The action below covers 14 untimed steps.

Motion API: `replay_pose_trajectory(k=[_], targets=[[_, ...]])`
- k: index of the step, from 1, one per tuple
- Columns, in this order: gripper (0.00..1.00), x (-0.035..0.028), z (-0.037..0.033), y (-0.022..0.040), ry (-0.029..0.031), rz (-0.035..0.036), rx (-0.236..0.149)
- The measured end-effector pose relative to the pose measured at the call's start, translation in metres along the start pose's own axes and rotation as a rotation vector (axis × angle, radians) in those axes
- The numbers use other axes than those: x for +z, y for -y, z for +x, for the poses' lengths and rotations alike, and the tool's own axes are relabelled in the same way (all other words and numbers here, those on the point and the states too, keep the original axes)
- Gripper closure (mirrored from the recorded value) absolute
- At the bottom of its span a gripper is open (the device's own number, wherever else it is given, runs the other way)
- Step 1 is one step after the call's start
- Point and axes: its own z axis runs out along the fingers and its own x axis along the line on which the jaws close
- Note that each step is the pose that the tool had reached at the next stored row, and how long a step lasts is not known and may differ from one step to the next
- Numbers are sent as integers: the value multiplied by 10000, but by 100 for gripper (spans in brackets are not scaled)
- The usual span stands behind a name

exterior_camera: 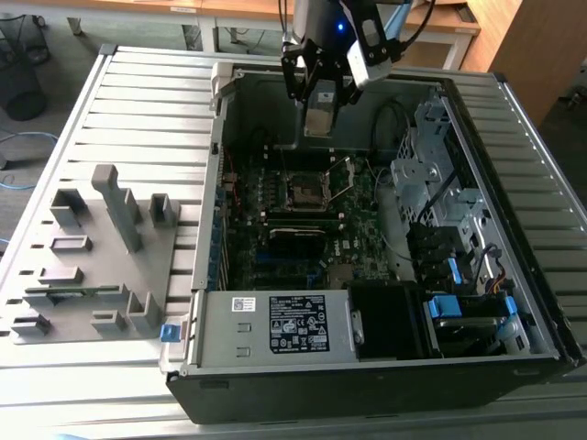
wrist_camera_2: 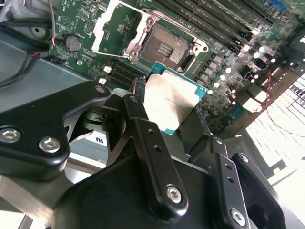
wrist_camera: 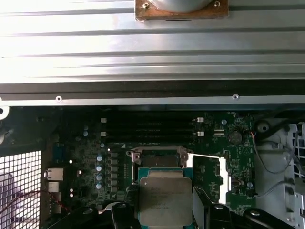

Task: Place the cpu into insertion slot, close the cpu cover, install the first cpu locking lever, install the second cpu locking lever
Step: 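Place the cpu into insertion slot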

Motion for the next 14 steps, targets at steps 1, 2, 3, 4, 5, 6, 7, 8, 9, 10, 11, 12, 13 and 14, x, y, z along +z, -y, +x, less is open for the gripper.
replay_pose_trajectory(k=[1, 2, 3, 4, 5, 6, 7, 8, 9, 10, 11, 12, 13, 14], targets=[[46, 18, 0, 2, 6, 1, -1], [46, 36, -1, 4, 11, 1, -1], [46, 55, -1, 5, 17, 1, -2], [46, 73, -1, 7, 22, -1, -2], [46, 90, -2, 8, 24, -1, -3], [46, 102, -2, 9, 25, -1, -3], [46, 104, -2, 9, 25, 0, -3], [46, 104, -2, 9, 24, 1, -3], [46, 104, -2, 10, 24, 2, -2], [46, 104, -2, 10, 24, 2, -2], [46, 105, -2, 10, 24, 1, -3], [46, 109, -2, 10, 26, -2, -2], [46, 117, -2, 10, 27, -5, -3], [46, 127, -2, 12, 26, -3, -3]])
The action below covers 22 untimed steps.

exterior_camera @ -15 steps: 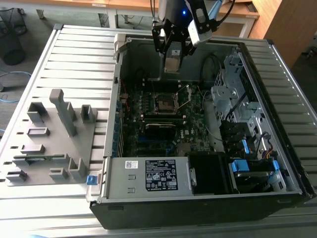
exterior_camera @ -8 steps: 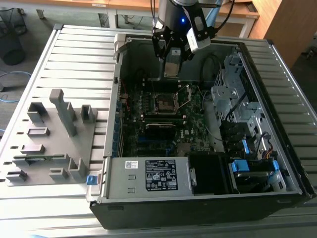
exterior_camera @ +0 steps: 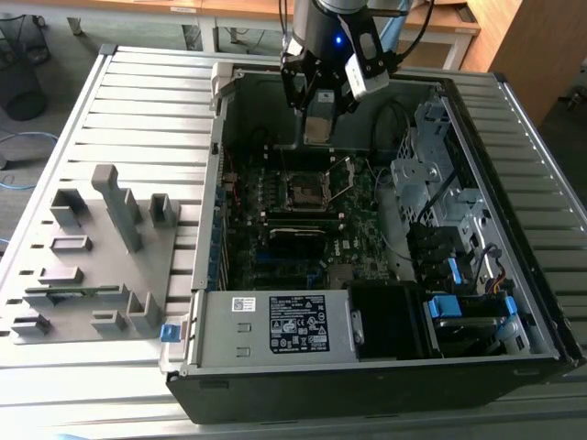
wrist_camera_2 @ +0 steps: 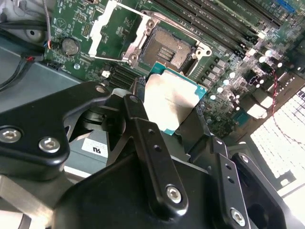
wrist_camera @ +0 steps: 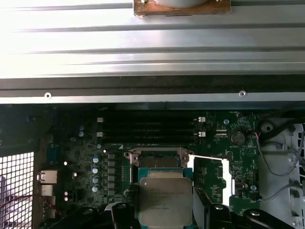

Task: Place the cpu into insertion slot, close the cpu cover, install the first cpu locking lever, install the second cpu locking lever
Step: 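Place the cpu into insertion slot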

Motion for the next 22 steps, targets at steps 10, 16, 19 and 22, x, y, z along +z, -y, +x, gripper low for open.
replay_pose_trajectory(k=[10, 16, 19, 22], targets=[[46, 138, 0, 13, 4, 3, 0], [46, 173, 0, 16, 2, 6, 0], [46, 175, 0, 16, 4, 3, 0], [46, 181, 0, 16, 6, -1, -1]])
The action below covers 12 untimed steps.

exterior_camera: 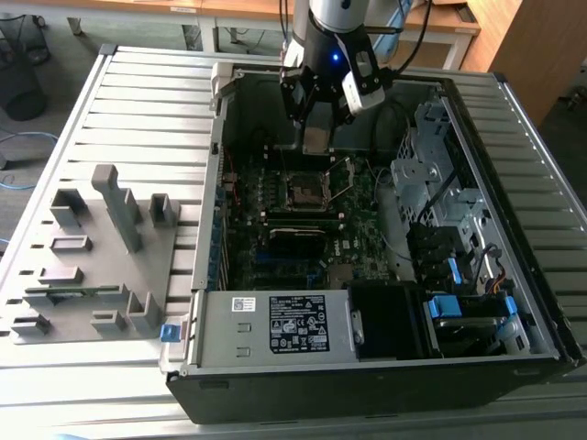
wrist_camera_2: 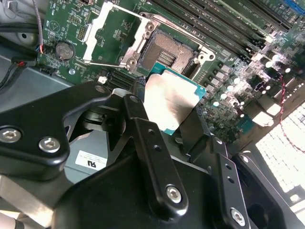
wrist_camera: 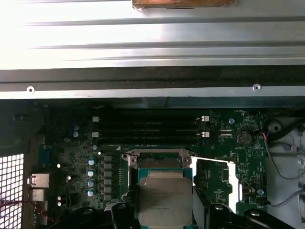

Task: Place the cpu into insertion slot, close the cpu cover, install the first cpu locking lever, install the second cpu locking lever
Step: 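Place the cpu into insertion slot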

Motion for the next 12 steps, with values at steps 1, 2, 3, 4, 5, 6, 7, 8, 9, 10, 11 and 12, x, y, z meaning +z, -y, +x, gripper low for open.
replay_pose_trajectory(k=[1, 2, 3, 4, 5, 6, 7, 8, 9, 10, 11, 12], targets=[[46, 9, 0, 1, 2, 1, 0], [46, 19, 1, 2, 2, 3, 0], [46, 31, 1, 3, 4, 4, 0], [46, 44, 1, 4, 7, 4, 0], [46, 57, 2, 6, 10, 3, 0], [46, 70, 3, 7, 17, 3, 0], [46, 79, 4, 7, 26, 2, -2], [46, 86, 4, 8, 41, 2, -5], [46, 89, 4, 9, 50, 3, -6], [46, 90, 4, 9, 56, 6, -7], [46, 93, 4, 9, 61, 4, -8], [46, 95, 5, 9, 64, 3, -7]])
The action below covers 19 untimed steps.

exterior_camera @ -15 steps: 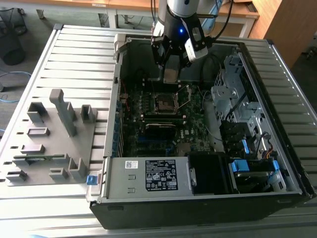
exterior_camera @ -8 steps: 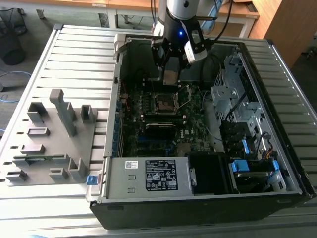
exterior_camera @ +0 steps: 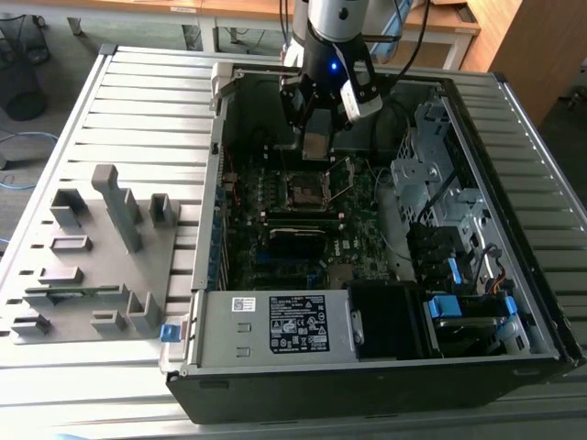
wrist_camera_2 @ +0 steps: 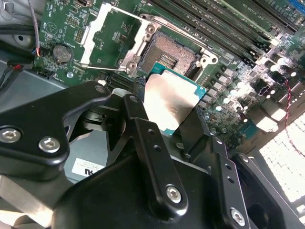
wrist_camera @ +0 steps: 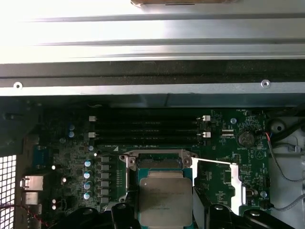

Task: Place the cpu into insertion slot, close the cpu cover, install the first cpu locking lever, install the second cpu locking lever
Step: 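Place the cpu into insertion slot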

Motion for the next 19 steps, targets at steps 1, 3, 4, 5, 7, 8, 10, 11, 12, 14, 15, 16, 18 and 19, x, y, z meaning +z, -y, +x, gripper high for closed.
replay_pose_trajectory(k=[1, 3, 4, 5, 7, 8, 10, 11, 12, 14, 15, 16, 18, 19], targets=[[46, 1, 0, 0, 1, 1, 0], [46, 3, 0, 0, 2, 0, -1], [46, 5, 0, 0, 4, 0, 0], [46, 8, 1, 1, 6, -3, 0], [46, 14, 2, 1, 7, -1, 0], [46, 17, 2, 2, 7, 0, -1], [46, 17, 2, 2, 6, 2, -1], [46, 19, 2, 2, 7, 0, -1], [46, 19, 2, 2, 7, 0, -1], [46, 23, 2, 2, 8, -2, 0], [46, 27, 2, 2, 9, -5, -1], [46, 30, 3, 3, 9, -3, -1], [46, 32, 4, 3, 6, 2, 0], [46, 32, 4, 3, 6, 2, 0]])
